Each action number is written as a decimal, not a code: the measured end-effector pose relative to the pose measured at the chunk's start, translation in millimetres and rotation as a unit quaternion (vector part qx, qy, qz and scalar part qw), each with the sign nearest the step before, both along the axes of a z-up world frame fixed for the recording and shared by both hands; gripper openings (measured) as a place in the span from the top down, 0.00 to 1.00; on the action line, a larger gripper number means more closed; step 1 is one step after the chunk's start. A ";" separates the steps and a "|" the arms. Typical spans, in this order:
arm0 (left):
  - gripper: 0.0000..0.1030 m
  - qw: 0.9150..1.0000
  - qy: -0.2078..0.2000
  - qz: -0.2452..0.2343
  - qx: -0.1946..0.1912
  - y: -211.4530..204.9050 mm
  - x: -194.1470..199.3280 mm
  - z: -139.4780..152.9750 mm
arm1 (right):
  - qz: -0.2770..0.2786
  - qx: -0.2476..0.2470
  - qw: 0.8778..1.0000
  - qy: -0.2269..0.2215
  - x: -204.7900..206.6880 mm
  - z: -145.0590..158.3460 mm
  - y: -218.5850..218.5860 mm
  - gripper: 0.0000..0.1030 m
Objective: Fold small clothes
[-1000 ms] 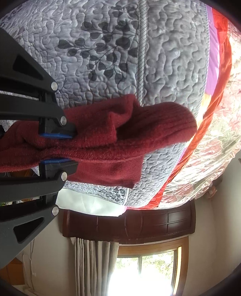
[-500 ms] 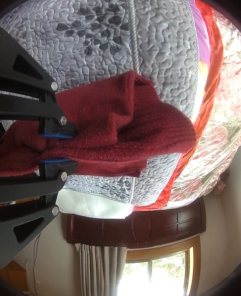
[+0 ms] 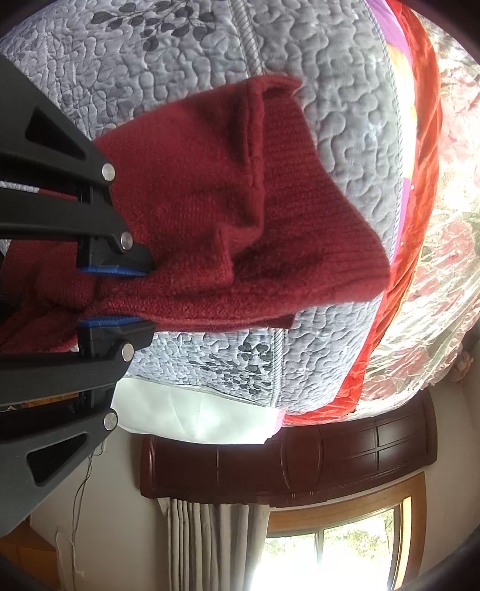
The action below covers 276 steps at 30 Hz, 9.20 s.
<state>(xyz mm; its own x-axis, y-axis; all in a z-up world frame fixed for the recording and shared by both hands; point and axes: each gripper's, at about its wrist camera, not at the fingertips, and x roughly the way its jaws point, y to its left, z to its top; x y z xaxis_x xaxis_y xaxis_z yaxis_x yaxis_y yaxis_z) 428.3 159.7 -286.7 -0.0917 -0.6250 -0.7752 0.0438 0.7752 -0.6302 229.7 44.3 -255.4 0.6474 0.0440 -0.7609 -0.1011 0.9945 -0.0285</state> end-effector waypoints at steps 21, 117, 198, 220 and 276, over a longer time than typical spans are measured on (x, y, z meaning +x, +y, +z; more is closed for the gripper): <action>0.85 0.995 0.003 -0.035 0.098 -127.8 -18.1 -60.1 | -0.077 0.148 0.984 0.063 -14.2 -67.6 -126.4 0.78; 0.20 0.997 -0.057 -0.015 -0.046 -9.8 -189.3 -125.6 | 0.091 0.389 0.858 0.321 80.2 -140.1 -224.2 0.99; 0.60 0.987 -0.018 0.113 -0.109 112.9 -139.9 -79.5 | 0.132 0.376 0.880 0.259 64.5 -95.5 -112.7 0.63; 0.33 0.970 -0.101 0.189 -0.112 193.7 -284.1 -53.7 | 0.182 0.312 0.880 0.309 95.8 -114.3 -18.8 0.85; 0.04 0.962 -0.133 0.163 0.176 129.4 -445.3 127.3 | 0.065 0.068 0.968 0.232 -186.5 113.5 -17.4 0.04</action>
